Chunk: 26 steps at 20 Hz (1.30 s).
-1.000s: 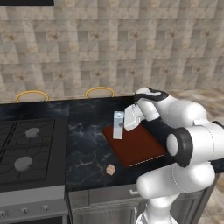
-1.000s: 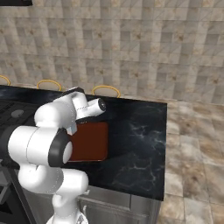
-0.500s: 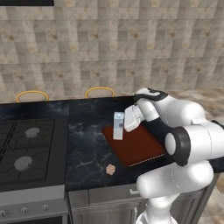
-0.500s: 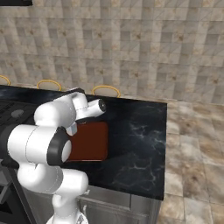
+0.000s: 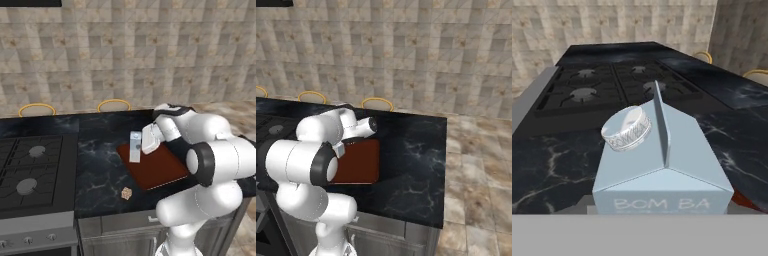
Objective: Take out the milk from the fridge and place it on the tray on the counter. Then take the sugar cube near the tray and place it in the tray.
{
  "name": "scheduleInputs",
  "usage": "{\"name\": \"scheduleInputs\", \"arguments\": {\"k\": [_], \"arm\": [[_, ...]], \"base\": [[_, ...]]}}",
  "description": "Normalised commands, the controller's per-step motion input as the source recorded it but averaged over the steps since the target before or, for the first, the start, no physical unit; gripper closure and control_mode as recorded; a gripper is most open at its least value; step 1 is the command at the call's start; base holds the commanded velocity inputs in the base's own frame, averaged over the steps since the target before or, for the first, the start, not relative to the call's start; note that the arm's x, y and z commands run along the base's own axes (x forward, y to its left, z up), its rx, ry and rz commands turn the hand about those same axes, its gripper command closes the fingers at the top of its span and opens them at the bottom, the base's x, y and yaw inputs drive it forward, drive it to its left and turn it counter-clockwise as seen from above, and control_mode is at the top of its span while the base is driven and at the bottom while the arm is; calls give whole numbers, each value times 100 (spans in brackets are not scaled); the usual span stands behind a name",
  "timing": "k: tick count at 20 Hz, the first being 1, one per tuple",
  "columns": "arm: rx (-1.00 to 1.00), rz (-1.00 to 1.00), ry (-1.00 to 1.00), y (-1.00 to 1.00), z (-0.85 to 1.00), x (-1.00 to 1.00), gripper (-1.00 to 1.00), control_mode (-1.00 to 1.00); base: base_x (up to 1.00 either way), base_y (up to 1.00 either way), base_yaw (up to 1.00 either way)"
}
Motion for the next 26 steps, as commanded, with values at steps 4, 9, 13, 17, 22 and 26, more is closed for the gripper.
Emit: {"name": "scheduleInputs", "arguments": {"k": [4,9,13,17,22,26], "arm": [[0,0,0,0,-24,0,100,-100],[0,0,0,0,-23,0,100,-100],[0,0,-1,0,-20,0,100,-100],[0,0,-1,0,-21,0,100,-100],[0,0,-4,0,-23,-4,100,-100],[-3,1,-6,40,-17,-44,-100,-100]], "base": [[0,0,0],[0,0,0],[0,0,0],[0,0,0],[0,0,0],[0,0,0]]}}
